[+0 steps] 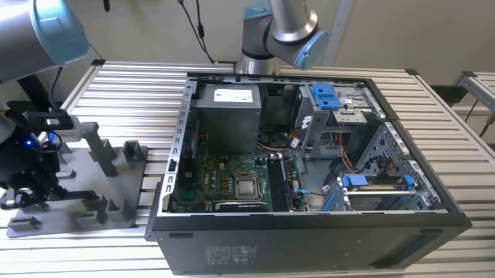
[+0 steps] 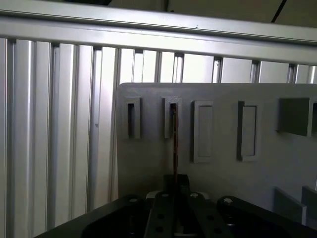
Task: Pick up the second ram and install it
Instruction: 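Pick up the second ram and move it above second insertion slot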
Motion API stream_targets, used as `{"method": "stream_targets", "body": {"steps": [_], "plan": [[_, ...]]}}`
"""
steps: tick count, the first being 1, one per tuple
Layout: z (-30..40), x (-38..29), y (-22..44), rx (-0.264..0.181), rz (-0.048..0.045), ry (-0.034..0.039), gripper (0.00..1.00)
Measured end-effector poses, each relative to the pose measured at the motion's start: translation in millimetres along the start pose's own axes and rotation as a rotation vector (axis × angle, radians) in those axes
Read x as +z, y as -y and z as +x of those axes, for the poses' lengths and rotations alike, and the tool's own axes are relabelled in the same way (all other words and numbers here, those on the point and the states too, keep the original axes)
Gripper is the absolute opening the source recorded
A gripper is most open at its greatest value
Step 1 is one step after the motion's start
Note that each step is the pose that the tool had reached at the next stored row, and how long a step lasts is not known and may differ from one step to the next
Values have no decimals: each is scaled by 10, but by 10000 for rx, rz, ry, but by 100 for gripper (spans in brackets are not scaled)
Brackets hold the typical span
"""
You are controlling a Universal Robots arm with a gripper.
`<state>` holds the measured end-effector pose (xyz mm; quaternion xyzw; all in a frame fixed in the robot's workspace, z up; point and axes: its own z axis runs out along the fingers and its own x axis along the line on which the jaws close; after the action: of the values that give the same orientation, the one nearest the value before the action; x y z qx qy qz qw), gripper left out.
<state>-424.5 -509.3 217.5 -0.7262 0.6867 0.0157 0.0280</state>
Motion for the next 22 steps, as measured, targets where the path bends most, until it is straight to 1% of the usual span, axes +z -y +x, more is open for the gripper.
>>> {"method": "stream_targets", "body": {"steps": [4,11,17,22], "plan": [[-5,-84,2,0,0,0,14],[-13,-208,4,0,0,2,14],[-18,-296,6,1,1,40,14],[-22,-354,7,1,3,67,14]]}}
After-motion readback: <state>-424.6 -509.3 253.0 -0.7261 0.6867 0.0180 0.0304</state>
